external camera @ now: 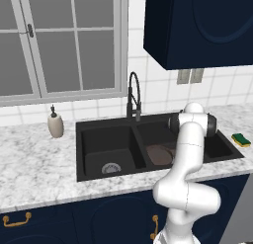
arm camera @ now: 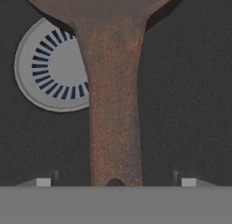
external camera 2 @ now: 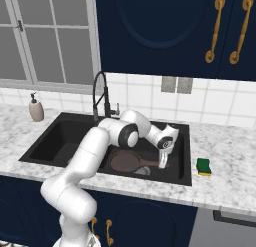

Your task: Pick the pan and sponge and place them into the sink. Then turn on the water.

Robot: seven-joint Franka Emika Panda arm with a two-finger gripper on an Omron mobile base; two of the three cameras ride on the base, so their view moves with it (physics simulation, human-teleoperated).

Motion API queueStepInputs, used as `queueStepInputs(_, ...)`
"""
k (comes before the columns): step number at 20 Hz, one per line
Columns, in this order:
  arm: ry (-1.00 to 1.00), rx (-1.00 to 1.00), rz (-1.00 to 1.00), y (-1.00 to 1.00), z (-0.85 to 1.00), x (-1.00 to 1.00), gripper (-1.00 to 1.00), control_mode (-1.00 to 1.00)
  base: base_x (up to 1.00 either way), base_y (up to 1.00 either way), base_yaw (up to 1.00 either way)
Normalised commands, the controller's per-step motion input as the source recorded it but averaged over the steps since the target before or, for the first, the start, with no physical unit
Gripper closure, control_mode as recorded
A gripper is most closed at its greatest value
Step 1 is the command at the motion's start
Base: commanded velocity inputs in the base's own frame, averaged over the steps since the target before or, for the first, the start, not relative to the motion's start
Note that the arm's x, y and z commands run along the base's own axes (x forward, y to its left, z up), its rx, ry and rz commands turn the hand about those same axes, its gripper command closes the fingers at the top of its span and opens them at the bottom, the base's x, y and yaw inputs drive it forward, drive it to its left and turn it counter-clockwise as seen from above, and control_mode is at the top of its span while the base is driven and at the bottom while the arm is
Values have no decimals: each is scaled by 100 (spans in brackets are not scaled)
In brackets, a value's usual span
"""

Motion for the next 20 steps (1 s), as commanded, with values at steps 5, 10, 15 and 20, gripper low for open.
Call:
queueStepInputs(5,2,-4,-25,-1,31,-22,-100,-100,0,0,0)
queueStepInputs(10,4,-5,-28,0,63,-24,-100,-100,0,0,0)
queueStepInputs(15,2,-7,-27,0,61,-38,-100,-100,0,0,0)
queueStepInputs(20,0,-13,-28,0,48,-39,-100,-100,0,0,0)
